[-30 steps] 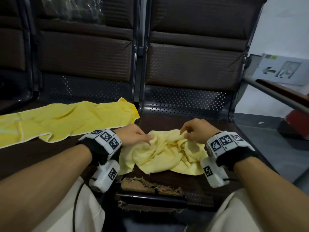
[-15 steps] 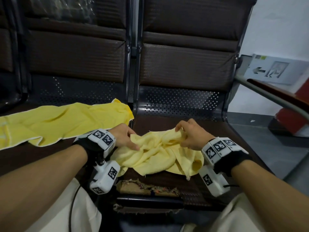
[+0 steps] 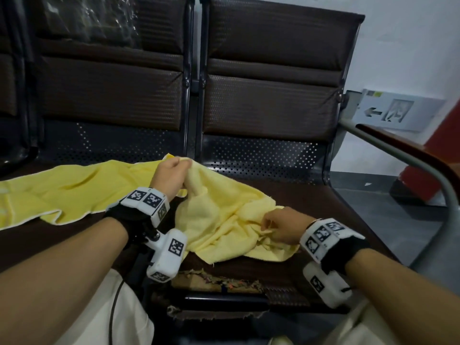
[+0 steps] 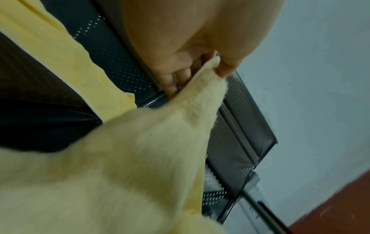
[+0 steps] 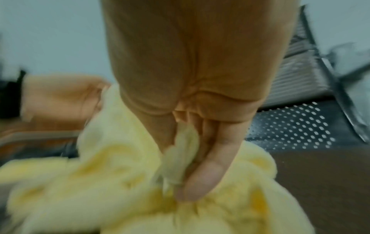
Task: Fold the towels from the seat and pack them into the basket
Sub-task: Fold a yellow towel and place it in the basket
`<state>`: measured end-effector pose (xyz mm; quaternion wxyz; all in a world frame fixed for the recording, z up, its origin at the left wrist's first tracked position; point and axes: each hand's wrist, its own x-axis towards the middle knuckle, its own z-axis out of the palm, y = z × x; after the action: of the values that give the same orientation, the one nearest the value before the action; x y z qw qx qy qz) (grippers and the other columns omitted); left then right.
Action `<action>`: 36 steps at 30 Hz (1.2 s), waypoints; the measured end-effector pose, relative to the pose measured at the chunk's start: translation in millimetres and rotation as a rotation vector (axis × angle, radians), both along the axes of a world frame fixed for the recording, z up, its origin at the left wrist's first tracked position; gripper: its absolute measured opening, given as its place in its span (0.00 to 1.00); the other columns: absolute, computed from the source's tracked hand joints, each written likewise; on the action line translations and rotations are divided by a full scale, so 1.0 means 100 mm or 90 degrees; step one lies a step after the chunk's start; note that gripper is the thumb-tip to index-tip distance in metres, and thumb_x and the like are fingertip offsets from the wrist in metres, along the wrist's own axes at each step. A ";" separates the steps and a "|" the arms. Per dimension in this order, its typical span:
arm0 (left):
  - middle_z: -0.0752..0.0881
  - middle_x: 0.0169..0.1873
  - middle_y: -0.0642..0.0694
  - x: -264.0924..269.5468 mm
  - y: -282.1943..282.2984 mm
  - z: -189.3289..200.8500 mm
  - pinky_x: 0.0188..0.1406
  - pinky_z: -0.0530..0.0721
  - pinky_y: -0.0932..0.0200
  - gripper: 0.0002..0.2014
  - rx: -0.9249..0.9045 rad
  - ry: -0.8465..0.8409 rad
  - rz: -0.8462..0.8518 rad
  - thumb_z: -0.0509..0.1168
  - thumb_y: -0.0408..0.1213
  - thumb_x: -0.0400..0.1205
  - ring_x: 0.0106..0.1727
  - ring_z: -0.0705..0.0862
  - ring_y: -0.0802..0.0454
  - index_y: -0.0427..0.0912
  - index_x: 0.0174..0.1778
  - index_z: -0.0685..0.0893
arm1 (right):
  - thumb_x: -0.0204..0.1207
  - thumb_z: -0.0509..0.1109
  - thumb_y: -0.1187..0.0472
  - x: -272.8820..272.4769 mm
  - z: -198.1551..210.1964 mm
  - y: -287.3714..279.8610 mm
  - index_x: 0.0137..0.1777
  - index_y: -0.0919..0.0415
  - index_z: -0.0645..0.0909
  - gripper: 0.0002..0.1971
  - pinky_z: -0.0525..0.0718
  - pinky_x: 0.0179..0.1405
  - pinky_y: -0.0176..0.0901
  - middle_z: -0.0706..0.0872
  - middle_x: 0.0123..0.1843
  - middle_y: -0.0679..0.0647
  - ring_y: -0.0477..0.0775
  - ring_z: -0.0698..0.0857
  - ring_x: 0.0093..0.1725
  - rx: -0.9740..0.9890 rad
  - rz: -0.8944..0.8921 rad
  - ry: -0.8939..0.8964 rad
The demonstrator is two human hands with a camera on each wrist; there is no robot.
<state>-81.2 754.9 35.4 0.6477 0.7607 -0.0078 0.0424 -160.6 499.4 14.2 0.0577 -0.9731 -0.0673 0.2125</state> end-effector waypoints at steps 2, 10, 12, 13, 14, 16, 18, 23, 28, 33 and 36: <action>0.77 0.35 0.41 0.00 0.06 0.12 0.41 0.76 0.53 0.12 -0.062 -0.023 0.060 0.61 0.40 0.79 0.39 0.76 0.48 0.35 0.44 0.83 | 0.78 0.69 0.60 0.00 0.13 -0.03 0.54 0.56 0.82 0.07 0.84 0.35 0.36 0.87 0.44 0.51 0.44 0.88 0.36 0.210 -0.062 -0.023; 0.84 0.40 0.38 -0.03 0.04 0.16 0.50 0.80 0.48 0.12 -0.105 -0.016 0.028 0.62 0.43 0.82 0.47 0.83 0.43 0.45 0.35 0.83 | 0.81 0.60 0.73 0.11 0.61 0.37 0.54 0.70 0.82 0.10 0.89 0.34 0.45 0.87 0.41 0.65 0.61 0.89 0.36 0.996 -0.234 -0.104; 0.86 0.46 0.35 -0.04 0.01 0.10 0.58 0.80 0.43 0.11 -0.044 -0.008 -0.005 0.61 0.43 0.83 0.54 0.84 0.40 0.45 0.39 0.84 | 0.77 0.59 0.79 0.16 0.57 0.46 0.57 0.70 0.81 0.14 0.89 0.47 0.44 0.89 0.50 0.65 0.60 0.90 0.49 0.948 -0.196 -0.033; 0.87 0.47 0.36 -0.05 0.00 0.08 0.59 0.80 0.43 0.11 -0.028 -0.005 -0.022 0.61 0.43 0.83 0.55 0.84 0.40 0.45 0.39 0.85 | 0.76 0.61 0.81 0.18 0.53 0.48 0.59 0.68 0.80 0.16 0.88 0.52 0.43 0.88 0.53 0.62 0.57 0.89 0.54 0.860 -0.156 -0.025; 0.87 0.47 0.37 -0.05 0.01 0.07 0.58 0.80 0.44 0.11 -0.016 -0.004 -0.035 0.61 0.42 0.83 0.54 0.84 0.40 0.46 0.40 0.85 | 0.75 0.65 0.80 0.20 0.51 0.49 0.61 0.66 0.79 0.17 0.86 0.55 0.40 0.88 0.55 0.59 0.54 0.88 0.57 0.708 -0.103 -0.055; 0.87 0.44 0.43 -0.04 0.02 0.05 0.58 0.80 0.47 0.11 0.008 -0.004 -0.035 0.61 0.41 0.83 0.51 0.84 0.45 0.43 0.42 0.87 | 0.74 0.72 0.69 0.24 0.46 0.49 0.57 0.61 0.82 0.12 0.83 0.54 0.35 0.89 0.52 0.53 0.49 0.87 0.55 0.318 0.015 -0.175; 0.85 0.39 0.48 -0.01 0.05 0.02 0.53 0.78 0.52 0.10 0.038 0.003 -0.017 0.62 0.39 0.82 0.46 0.81 0.50 0.42 0.42 0.87 | 0.74 0.75 0.56 0.26 0.47 0.52 0.43 0.59 0.84 0.07 0.78 0.46 0.38 0.85 0.47 0.51 0.48 0.83 0.47 0.126 0.076 -0.244; 0.68 0.25 0.45 0.05 0.11 -0.06 0.33 0.65 0.56 0.13 0.120 0.025 -0.014 0.63 0.36 0.78 0.31 0.67 0.49 0.42 0.26 0.72 | 0.77 0.70 0.51 0.28 0.55 0.65 0.35 0.58 0.81 0.13 0.75 0.41 0.40 0.81 0.44 0.48 0.45 0.79 0.40 0.297 0.183 -0.336; 0.86 0.36 0.38 0.07 0.06 -0.06 0.36 0.81 0.49 0.04 0.101 0.078 -0.032 0.67 0.34 0.78 0.34 0.82 0.42 0.40 0.45 0.86 | 0.81 0.67 0.58 0.25 0.52 0.75 0.49 0.58 0.86 0.07 0.80 0.46 0.45 0.88 0.42 0.52 0.48 0.84 0.43 0.370 0.124 -0.269; 0.85 0.37 0.38 -0.07 -0.04 -0.05 0.34 0.82 0.58 0.04 0.040 0.087 -0.169 0.65 0.30 0.81 0.35 0.82 0.47 0.35 0.49 0.79 | 0.75 0.74 0.63 0.24 0.52 0.83 0.48 0.59 0.88 0.04 0.81 0.45 0.35 0.89 0.44 0.51 0.42 0.85 0.43 0.549 0.130 -0.195; 0.82 0.36 0.39 -0.16 -0.11 0.01 0.31 0.80 0.60 0.03 0.010 0.127 -0.228 0.62 0.30 0.83 0.35 0.80 0.48 0.35 0.49 0.80 | 0.75 0.74 0.60 0.27 0.47 0.83 0.49 0.56 0.88 0.05 0.82 0.47 0.37 0.90 0.45 0.50 0.45 0.86 0.46 0.497 0.060 -0.276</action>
<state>-97.2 744.3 36.2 0.6363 0.7527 -0.0789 -0.1492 -133.6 582.6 61.1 0.3956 -0.8962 -0.1976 -0.0354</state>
